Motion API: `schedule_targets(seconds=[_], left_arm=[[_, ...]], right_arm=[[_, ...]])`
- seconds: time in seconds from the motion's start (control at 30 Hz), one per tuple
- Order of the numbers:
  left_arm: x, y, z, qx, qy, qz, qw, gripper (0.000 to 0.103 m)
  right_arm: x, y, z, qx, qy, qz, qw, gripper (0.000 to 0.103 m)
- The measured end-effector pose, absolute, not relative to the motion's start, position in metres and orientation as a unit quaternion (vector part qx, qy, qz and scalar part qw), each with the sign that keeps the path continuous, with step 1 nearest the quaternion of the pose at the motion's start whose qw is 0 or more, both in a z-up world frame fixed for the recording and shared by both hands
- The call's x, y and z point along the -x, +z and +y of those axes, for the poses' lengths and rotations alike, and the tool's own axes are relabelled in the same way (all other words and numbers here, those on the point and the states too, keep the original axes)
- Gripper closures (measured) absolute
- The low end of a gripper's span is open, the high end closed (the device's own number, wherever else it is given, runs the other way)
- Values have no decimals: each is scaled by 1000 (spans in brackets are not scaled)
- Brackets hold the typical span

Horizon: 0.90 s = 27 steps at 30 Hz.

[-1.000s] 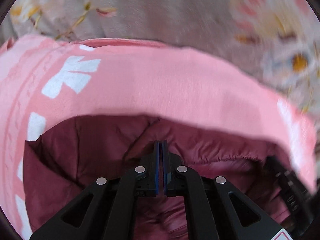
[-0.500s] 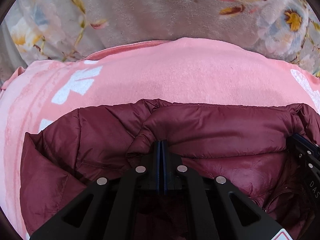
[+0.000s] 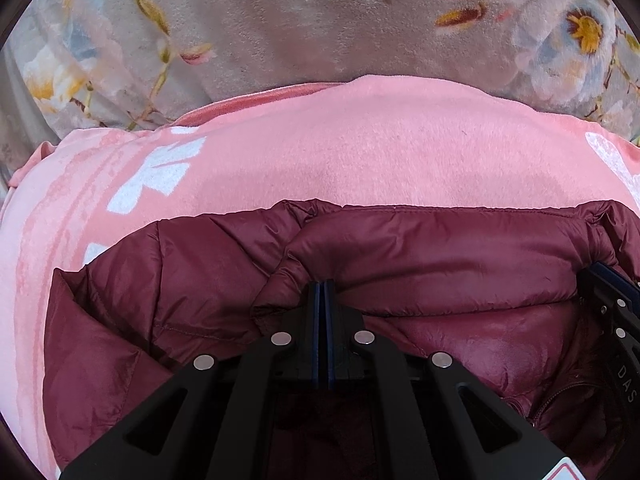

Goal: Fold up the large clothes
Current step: 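Hold the hem with both grippers over the jacket body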

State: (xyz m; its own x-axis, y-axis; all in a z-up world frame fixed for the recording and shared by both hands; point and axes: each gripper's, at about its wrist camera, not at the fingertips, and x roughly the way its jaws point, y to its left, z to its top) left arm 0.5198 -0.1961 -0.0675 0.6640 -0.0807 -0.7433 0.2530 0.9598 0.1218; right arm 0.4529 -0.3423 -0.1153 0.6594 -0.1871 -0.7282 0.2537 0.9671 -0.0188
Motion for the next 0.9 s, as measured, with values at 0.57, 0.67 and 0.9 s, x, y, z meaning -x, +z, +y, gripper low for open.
schedule_targets(seconds=[0.57,0.67,0.9], left_arm=[[-519,-65,-197,-113,-89,401,905,100],[-520,-65,-197,-116,-87,403,904,100],[-521,-66,-199,-132,-78,403,902,100]], right_arm=[[-452,-116,-341,-34,-124,401,907,91],[-452,-116,-341,-31,-125,401,907,91],[-456,-117,-342,-31,-124,404,906,91]])
